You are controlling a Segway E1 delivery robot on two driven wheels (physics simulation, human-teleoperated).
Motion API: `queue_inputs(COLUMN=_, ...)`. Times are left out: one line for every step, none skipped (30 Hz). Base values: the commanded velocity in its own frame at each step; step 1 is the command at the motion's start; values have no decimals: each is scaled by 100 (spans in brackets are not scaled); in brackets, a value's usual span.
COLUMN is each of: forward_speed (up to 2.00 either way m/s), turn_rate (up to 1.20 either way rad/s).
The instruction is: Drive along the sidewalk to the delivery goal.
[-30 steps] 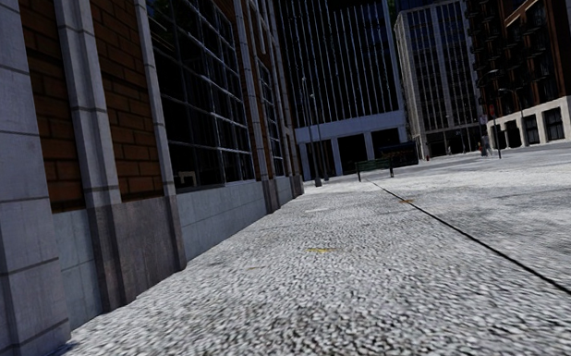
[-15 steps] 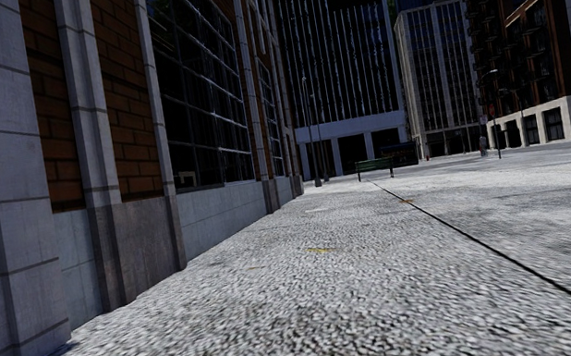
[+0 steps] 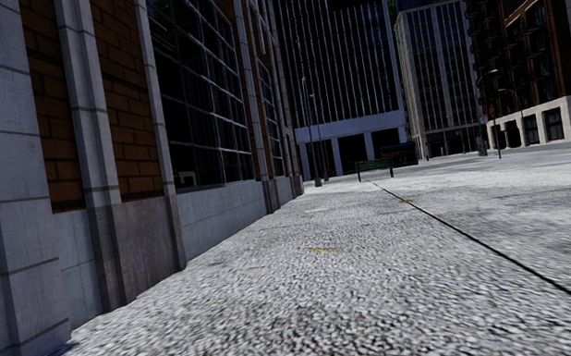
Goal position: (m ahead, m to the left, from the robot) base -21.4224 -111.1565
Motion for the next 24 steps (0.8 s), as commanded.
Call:
queue_inputs(forward_speed=0, turn_rate=-38)
queue_inputs(forward_speed=0, turn_rate=-86)
queue_inputs(forward_speed=0, turn_rate=-86)
queue_inputs(forward_speed=0, turn_rate=-120)
queue_inputs(forward_speed=0, turn_rate=-120)
queue_inputs(forward_speed=0, turn_rate=-120)
queue_inputs(forward_speed=0, turn_rate=-120)
queue_inputs(forward_speed=0, turn_rate=-120)
queue_inputs(forward_speed=0, turn_rate=-120)
queue_inputs(forward_speed=0, turn_rate=-120)
queue_inputs(forward_speed=0, turn_rate=-120)
queue_inputs(forward_speed=0, turn_rate=-120)
queue_inputs(forward_speed=0, turn_rate=-120)
queue_inputs(forward_speed=0, turn_rate=-120)
queue_inputs(forward_speed=0, turn_rate=-120)
queue_inputs(forward_speed=0, turn_rate=-120)
queue_inputs(forward_speed=0, turn_rate=-120)
queue_inputs(forward_speed=0, turn_rate=-120)
queue_inputs(forward_speed=0, turn_rate=-120)
queue_inputs(forward_speed=0, turn_rate=-120)
queue_inputs(forward_speed=0, turn_rate=-120)
queue_inputs(forward_speed=0, turn_rate=-120)
queue_inputs(forward_speed=0, turn_rate=-120)
queue_inputs(forward_speed=0, turn_rate=-120)
